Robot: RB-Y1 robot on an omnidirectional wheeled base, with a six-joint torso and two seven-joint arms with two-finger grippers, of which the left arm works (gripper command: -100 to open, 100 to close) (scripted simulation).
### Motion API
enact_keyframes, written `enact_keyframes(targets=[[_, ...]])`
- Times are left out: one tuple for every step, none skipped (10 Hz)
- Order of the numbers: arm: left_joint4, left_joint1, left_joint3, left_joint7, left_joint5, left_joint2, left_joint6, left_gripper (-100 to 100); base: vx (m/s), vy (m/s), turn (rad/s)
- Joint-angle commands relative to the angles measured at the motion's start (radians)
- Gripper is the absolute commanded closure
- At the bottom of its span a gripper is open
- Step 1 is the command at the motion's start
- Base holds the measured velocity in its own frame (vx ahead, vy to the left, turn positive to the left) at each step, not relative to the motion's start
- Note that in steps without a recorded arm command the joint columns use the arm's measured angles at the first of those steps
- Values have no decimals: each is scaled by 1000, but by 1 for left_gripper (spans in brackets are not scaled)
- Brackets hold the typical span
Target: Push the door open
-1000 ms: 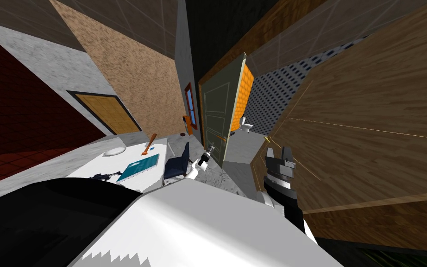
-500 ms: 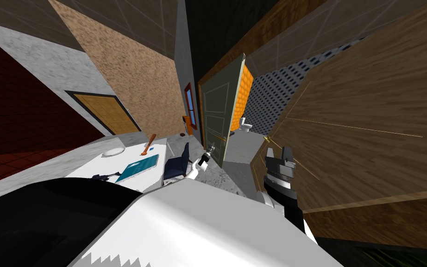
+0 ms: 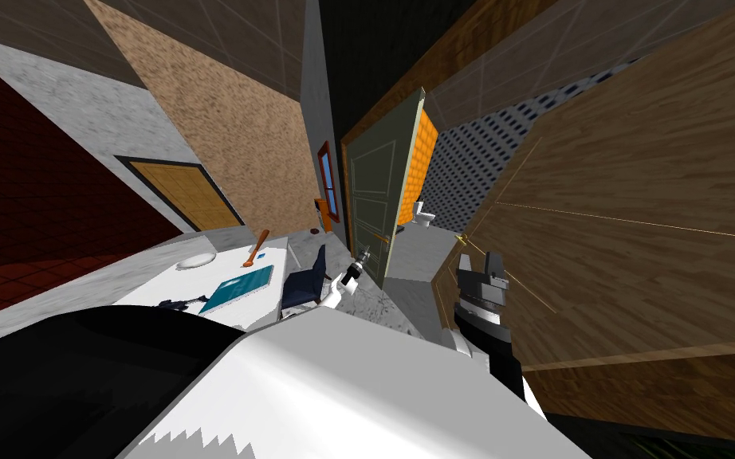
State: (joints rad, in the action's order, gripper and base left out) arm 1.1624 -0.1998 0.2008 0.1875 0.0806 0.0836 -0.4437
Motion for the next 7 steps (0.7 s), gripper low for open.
enact_keyframes(targets=[[0, 0, 0, 0, 0, 0, 0, -100, -5, -5, -33], [0, 0, 0, 0, 0, 0, 0, -100, 0, 0, 0], [0, 0, 0, 0, 0, 0, 0, -100, 6, 3, 21], [0, 0, 0, 0, 0, 0, 0, -100, 0, 0, 0], [-13, -6, 17, 7, 2, 2, 11, -100, 38, -1, -2], [-13, -6, 17, 7, 2, 2, 11, -100, 30, -1, -10], [-13, -6, 17, 7, 2, 2, 11, -100, 12, 5, 35]])
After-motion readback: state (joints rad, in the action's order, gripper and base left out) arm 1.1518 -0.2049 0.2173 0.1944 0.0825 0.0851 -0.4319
